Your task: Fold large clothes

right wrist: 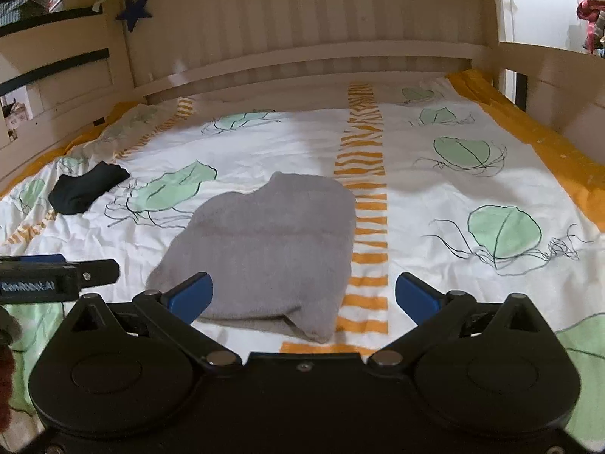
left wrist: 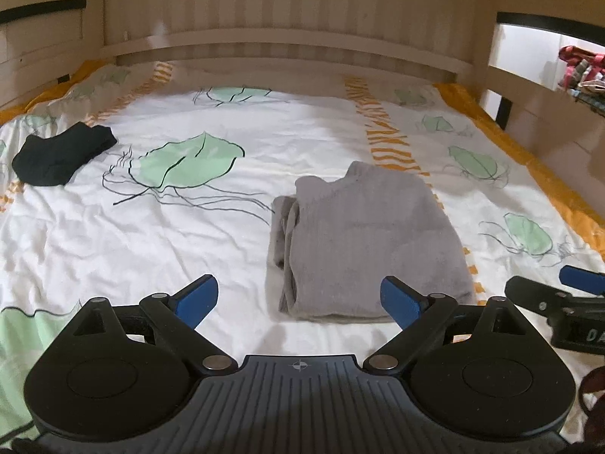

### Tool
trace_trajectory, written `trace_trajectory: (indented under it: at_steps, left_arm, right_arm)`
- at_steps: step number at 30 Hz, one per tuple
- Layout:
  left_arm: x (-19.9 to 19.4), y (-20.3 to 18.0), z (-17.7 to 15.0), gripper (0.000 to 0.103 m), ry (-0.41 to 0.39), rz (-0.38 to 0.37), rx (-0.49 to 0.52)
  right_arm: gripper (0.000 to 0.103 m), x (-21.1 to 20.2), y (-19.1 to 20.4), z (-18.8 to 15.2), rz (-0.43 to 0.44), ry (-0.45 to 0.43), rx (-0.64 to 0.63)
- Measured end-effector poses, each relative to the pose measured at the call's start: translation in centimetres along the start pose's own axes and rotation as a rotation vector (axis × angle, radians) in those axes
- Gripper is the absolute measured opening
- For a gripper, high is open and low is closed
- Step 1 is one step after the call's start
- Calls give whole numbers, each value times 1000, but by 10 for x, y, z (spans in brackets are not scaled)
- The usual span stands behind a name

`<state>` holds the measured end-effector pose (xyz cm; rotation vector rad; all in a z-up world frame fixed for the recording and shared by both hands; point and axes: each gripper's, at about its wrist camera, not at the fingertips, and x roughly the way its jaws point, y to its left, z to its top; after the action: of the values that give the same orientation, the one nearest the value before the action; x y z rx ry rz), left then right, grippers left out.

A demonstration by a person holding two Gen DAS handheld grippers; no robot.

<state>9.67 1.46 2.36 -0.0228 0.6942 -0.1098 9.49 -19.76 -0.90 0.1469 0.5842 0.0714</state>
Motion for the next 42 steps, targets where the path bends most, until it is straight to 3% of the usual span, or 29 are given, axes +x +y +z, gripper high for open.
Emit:
trace_trajectory:
  at_steps: [10, 42]
  left_arm:
    - [-2, -6, -10, 94, 27, 33, 7]
    - [-1, -14, -16, 94, 87, 17, -11]
  right_arm:
    - [102, 1, -2, -13, -9, 0, 16]
    - [102, 0, -2, -16, -29, -6, 12]
